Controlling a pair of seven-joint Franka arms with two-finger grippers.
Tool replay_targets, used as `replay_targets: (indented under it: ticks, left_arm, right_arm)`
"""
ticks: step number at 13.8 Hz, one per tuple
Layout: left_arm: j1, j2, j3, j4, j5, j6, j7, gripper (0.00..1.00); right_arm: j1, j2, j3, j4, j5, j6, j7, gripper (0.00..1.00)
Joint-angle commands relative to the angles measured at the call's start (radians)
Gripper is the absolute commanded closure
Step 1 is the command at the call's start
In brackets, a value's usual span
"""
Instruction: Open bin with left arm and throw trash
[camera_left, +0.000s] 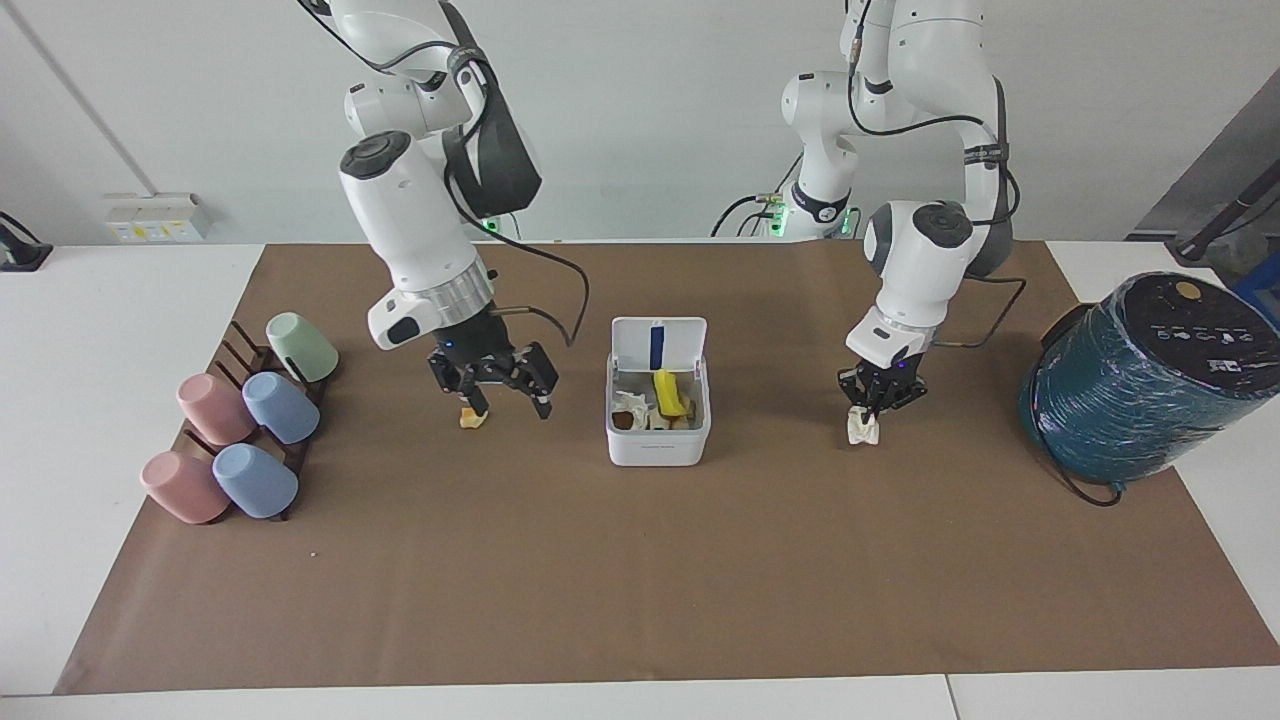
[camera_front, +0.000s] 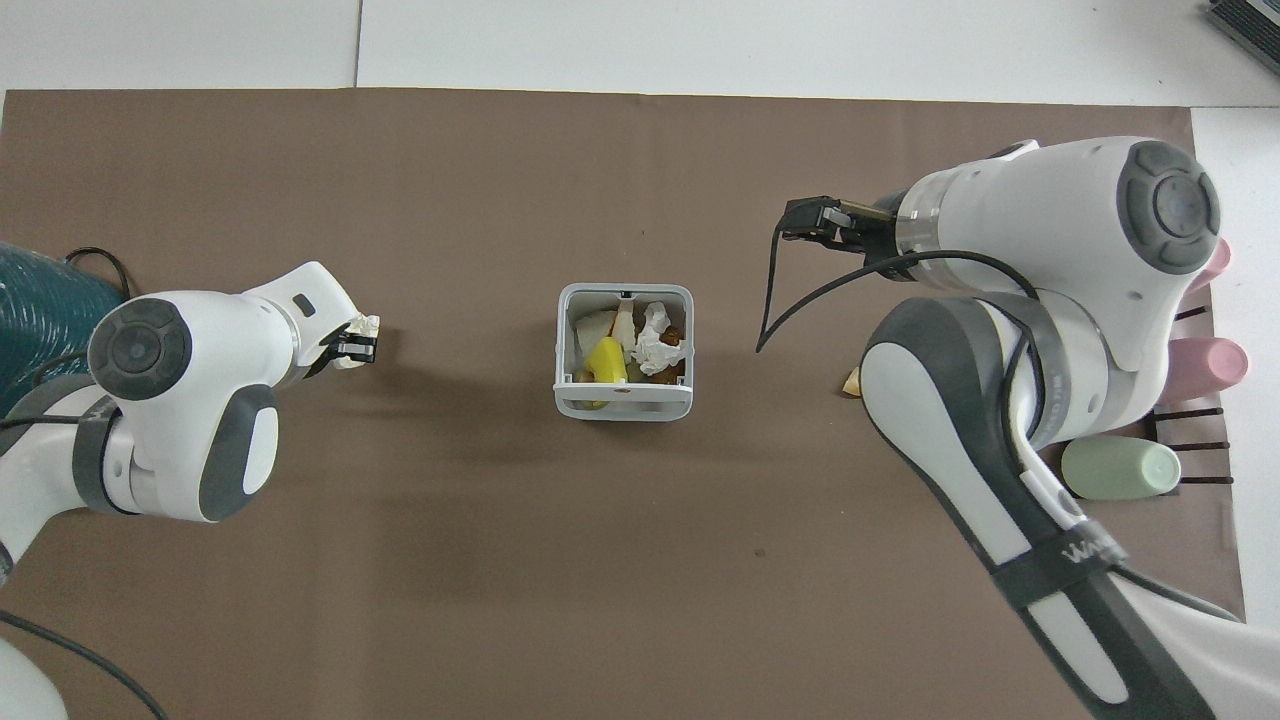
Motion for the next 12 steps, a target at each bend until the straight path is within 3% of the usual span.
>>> replay_targets:
  ticks: [1, 5, 7, 9, 12]
  left_arm:
    - [-0.077, 0.011, 0.002, 0.176, 0.017, -0.198, -0.137, 1.00]
    - [-0.183, 0.106, 0.002, 0.445, -0.049, -0.327, -0.224, 1.00]
    - [-0.238, 0.127, 0.002, 0.509, -0.083, -0.364, -0.267, 1.00]
    - [-0.302, 0.130, 0.000, 0.510, -0.088, -0.362, -0.353, 1.00]
    - [-0.374, 0.130, -0.001, 0.494, -0.108, -0.346, -0.471, 1.00]
  right_arm:
    - [-0.047, -0.069, 0.012, -0.152, -0.031, -0.007, -0.142, 0.00]
    - [-0.063, -0.077, 0.012, -0.318, -0.144, 0.063, -0.210, 0.00]
    - [-0.072, -0.070, 0.012, -0.397, -0.154, 0.164, -0.235, 0.00]
    - [-0.075, -0.059, 0.012, -0.444, -0.154, 0.214, -0.255, 0.01]
    - [-0.077, -0.054, 0.012, -0.457, -0.154, 0.217, -0.266, 0.27]
